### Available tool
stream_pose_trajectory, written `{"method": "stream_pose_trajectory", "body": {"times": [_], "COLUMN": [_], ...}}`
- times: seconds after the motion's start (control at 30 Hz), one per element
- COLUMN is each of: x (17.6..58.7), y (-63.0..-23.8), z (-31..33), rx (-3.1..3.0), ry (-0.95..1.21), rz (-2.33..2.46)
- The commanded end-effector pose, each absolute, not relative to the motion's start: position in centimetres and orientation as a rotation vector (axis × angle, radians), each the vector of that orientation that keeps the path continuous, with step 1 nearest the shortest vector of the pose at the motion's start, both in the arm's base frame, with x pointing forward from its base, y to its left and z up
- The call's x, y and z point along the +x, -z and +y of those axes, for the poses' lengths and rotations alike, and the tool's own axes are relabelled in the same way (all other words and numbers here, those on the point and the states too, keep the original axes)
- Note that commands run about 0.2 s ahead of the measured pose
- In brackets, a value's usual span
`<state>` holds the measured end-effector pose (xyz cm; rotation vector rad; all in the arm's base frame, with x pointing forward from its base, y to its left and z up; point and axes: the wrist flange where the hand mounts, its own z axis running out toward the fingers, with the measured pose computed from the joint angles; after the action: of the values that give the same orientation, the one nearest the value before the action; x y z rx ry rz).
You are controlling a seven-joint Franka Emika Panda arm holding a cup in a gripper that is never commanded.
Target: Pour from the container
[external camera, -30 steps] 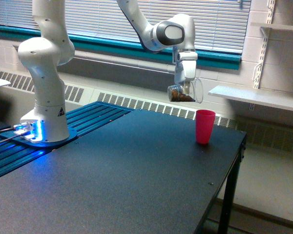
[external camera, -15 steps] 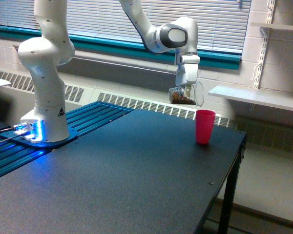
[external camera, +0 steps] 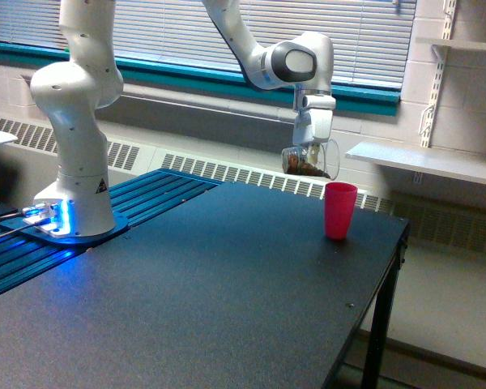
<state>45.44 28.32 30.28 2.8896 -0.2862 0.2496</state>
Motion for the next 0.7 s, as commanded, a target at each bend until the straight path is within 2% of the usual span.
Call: {"method": "stream_pose_trajectory", "body": {"times": [0.03, 0.7], "x": [45.6, 45.8], "y": [-30.7, -29.5], "z": [29.2, 29.9], "rx": [2.886, 2.887], "ry": [-0.249, -0.157], "rz": [-0.252, -0.247]}}
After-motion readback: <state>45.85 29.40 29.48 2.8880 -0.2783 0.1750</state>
